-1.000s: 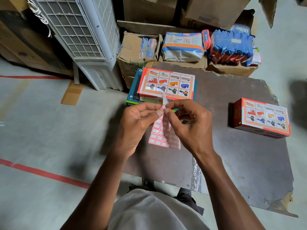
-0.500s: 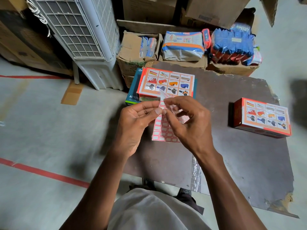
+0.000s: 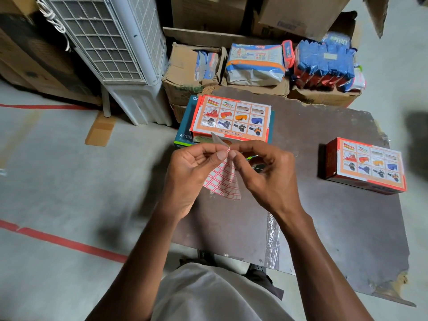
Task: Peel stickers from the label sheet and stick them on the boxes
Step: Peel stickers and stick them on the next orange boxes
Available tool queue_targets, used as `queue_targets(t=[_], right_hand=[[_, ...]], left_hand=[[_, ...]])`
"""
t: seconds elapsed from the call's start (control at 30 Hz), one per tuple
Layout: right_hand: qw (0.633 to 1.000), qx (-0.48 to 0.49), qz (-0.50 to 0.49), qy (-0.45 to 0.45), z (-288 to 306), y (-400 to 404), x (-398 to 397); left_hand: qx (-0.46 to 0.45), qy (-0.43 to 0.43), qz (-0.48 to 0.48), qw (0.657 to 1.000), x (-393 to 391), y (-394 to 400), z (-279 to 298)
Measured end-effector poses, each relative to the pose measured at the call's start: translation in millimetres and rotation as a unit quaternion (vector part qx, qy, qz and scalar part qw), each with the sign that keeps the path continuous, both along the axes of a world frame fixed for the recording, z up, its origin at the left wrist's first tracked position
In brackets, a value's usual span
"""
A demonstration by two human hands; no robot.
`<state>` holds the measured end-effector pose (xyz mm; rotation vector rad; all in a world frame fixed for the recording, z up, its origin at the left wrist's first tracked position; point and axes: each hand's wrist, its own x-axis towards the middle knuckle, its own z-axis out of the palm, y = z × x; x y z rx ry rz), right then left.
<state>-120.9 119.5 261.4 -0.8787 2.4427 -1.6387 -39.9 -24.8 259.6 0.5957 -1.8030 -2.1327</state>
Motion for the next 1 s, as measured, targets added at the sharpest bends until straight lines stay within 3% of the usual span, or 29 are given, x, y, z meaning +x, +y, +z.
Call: queue_targets(t=[0.47, 0.83, 1.0], right_hand=[[0.993, -0.06, 0.016, -0.1, -4.1, -0.9, -4.7], [0.989, -0.076, 0.037, -0.122, -2.7, -1.8, -9.4], [0.994, -0.064, 0.036, -0.082, -2.0, -2.9, -9.3]], left_hand=[[-0.116, 0.032, 0.005, 0.993, -5.9, -0.6, -2.6], [-0.155, 0.055, -0.002, 0.986, -9.5, -4.5, -7.4], [-0.172, 0.053, -0.009, 0.984, -9.4, -5.7, -7.2]])
